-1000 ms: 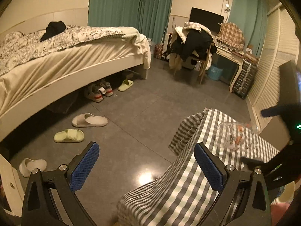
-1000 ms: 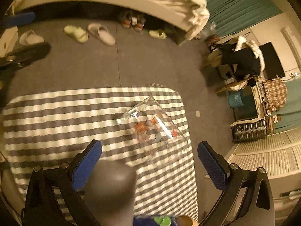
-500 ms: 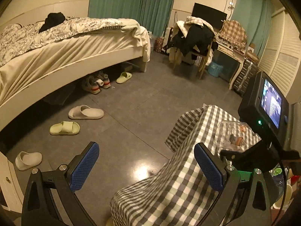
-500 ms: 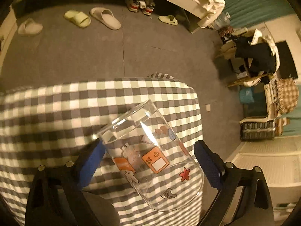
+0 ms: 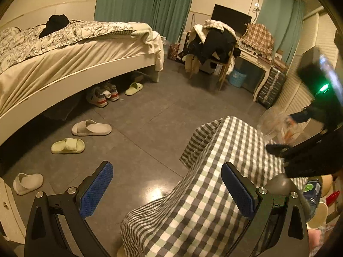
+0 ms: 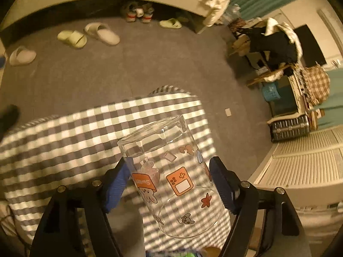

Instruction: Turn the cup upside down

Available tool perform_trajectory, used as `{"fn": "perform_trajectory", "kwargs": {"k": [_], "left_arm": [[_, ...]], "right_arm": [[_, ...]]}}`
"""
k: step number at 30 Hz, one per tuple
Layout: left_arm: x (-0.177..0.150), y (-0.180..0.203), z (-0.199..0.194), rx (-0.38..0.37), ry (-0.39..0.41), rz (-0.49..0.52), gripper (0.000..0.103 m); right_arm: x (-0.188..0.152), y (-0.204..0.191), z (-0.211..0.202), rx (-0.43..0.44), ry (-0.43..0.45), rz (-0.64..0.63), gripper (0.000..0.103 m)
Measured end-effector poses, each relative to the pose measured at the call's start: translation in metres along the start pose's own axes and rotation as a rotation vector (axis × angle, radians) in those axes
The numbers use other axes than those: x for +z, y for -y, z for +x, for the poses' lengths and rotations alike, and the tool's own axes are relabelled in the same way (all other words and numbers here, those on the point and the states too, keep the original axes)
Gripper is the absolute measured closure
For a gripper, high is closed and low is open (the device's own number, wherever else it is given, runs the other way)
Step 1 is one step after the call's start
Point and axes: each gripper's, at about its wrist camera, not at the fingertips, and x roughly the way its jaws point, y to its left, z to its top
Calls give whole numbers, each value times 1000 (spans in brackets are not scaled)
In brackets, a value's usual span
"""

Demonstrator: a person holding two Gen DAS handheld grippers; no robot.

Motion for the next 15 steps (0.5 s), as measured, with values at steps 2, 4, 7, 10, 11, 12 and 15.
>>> {"fn": "perform_trajectory", "kwargs": {"k": [2,4,7,10,11,12,15], "left_arm": [[-1,-2,-8,-15,7,3,0],[-4,-1,-19,-22,25,19,0],[-8,7,-39,-39,44,56,0],[-14,20,-61,-82,63,80,0],[-17,26,-70,-105,68,85,0],[-21,32,-78,-128,72,92,0],[-39,56,-102,-202,66,150,0]], "right_arm": [[-8,5,-26,-5,11,30,31],[-23,9,-55,-18,19,58,31],[-57,16,-96,-32,24,117,31],[-99,23,-132,-52,16,174,32],[-114,24,-140,-57,2,192,32],[-130,25,-147,-63,-15,208,32],[-174,22,-151,-62,-89,237,32]]}}
